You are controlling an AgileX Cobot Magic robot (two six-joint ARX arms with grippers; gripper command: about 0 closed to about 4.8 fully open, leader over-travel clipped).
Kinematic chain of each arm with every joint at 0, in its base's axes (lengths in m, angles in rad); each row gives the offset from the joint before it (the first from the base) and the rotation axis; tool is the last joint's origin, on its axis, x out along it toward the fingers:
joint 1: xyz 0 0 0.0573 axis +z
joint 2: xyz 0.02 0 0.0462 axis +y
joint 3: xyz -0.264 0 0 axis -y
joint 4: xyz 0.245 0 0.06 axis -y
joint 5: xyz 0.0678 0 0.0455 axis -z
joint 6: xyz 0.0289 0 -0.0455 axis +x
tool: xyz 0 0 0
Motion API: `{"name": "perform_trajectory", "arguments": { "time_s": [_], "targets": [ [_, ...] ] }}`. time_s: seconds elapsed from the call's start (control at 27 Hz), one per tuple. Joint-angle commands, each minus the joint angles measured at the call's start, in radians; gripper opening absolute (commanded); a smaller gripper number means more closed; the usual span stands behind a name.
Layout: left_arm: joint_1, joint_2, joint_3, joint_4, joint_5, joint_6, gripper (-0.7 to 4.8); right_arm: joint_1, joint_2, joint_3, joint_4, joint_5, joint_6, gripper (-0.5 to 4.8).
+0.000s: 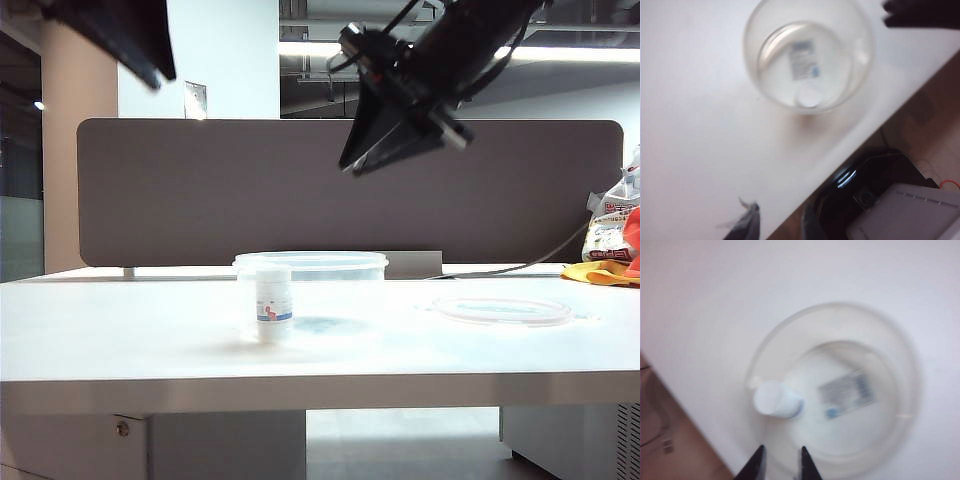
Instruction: Remove the lid of the round box, pick up the small white medicine bottle inside, and place it on the table.
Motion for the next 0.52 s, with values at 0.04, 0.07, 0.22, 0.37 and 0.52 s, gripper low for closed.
{"name": "perform_trajectory", "arguments": {
  "time_s": [0.04,0.07,0.22,0.37,0.52],
  "targets": [
    [-0.033,-0.062,0.003,-0.002,0.003,-0.008,1.14,0.016,-0.009,0.075,-0.076,0.092,-0.052,0.86],
    [-0.047,-0.08,0.003,-0.002,0.003,-0.013,1.14,0.021,-0.009,0.099,-0.105,0.113,-0.067,0.86],
    [-0.094,-0.156,0.003,0.0,0.002,-0.024,1.14,0.076,-0.008,0.183,-0.202,0.251,-0.154,0.86],
    [-0.127,-0.224,0.003,-0.019,0.0,-0.051,1.11,0.123,-0.008,0.234,-0.204,0.29,-0.175,0.86],
    [-0.129,-0.277,0.003,-0.09,-0.091,-0.064,1.11,0.129,-0.004,0.238,-0.161,0.272,-0.127,0.98]
  ]
}}
